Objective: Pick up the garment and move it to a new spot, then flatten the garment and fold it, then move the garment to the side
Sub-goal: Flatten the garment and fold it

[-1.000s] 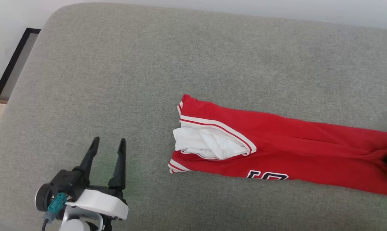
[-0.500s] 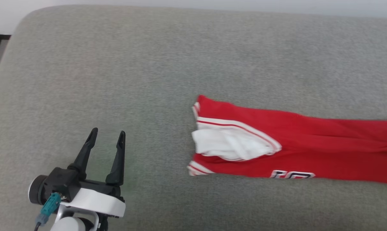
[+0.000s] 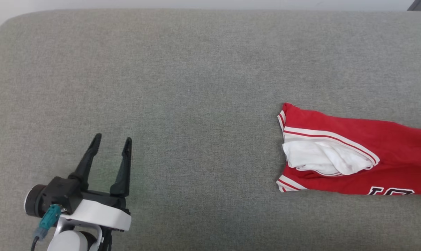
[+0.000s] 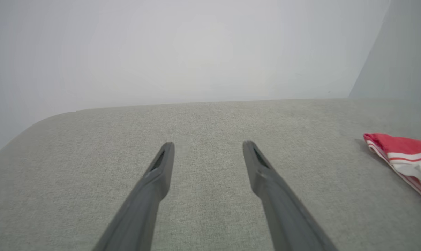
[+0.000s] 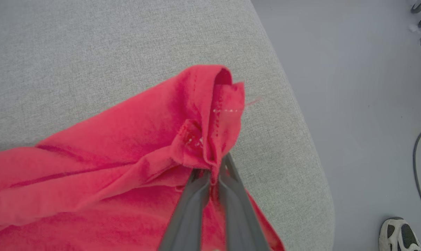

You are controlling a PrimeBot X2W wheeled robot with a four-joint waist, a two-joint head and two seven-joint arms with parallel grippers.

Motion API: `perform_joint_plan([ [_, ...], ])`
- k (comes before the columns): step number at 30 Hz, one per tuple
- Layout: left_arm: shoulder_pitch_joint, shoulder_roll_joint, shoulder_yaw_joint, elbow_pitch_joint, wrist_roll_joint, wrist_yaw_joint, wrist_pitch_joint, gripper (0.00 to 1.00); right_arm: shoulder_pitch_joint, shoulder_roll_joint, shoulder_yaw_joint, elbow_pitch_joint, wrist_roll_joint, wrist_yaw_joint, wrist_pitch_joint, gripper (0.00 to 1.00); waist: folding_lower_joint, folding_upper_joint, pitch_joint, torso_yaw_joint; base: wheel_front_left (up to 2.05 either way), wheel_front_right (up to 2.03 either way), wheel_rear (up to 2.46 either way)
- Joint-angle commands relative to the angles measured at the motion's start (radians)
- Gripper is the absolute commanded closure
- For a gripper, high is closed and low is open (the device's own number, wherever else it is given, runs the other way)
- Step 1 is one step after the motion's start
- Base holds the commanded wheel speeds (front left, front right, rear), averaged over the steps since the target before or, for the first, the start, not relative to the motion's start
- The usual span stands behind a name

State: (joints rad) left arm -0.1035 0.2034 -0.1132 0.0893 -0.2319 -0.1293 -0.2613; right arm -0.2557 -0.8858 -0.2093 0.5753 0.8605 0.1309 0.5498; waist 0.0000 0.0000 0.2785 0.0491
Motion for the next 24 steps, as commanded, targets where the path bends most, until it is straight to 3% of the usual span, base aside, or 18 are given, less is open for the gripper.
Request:
perform_joint_plan([
  [1, -0.008, 0.002, 0.010, -0.002, 0.004, -0.001, -0.005, 0.00, 0.012, 0.000, -0.004, 0.001, 0.001, 0.000, -0.007, 1.00, 0.0000, 0.0000, -0.006, -0.003, 0.00, 0.00, 0.00],
  [6, 0.011, -0.005, 0.019, -0.004, 0.022, -0.001, -0.005, 0.00, 0.024, 0.013, 0.027, -0.060, 0.006, 0.000, -0.013, 1.00, 0.0000, 0.0000, -0.022, -0.009, 0.00, 0.00, 0.00],
  [18, 0.039, -0.024, 0.001, 0.015, 0.007, -0.001, -0.005, 0.00, 0.070, 0.089, 0.238, -0.529, -0.018, 0.000, 0.086, 1.00, 0.0000, 0.0000, -0.069, 0.041, 0.00, 0.00, 0.00],
  [24, 0.028, -0.031, -0.020, -0.006, -0.018, -0.001, -0.005, 0.00, 0.022, 0.158, 0.363, -0.664, -0.049, 0.000, 0.151, 1.00, 0.0000, 0.0000, -0.061, 0.086, 0.00, 0.00, 0.00],
])
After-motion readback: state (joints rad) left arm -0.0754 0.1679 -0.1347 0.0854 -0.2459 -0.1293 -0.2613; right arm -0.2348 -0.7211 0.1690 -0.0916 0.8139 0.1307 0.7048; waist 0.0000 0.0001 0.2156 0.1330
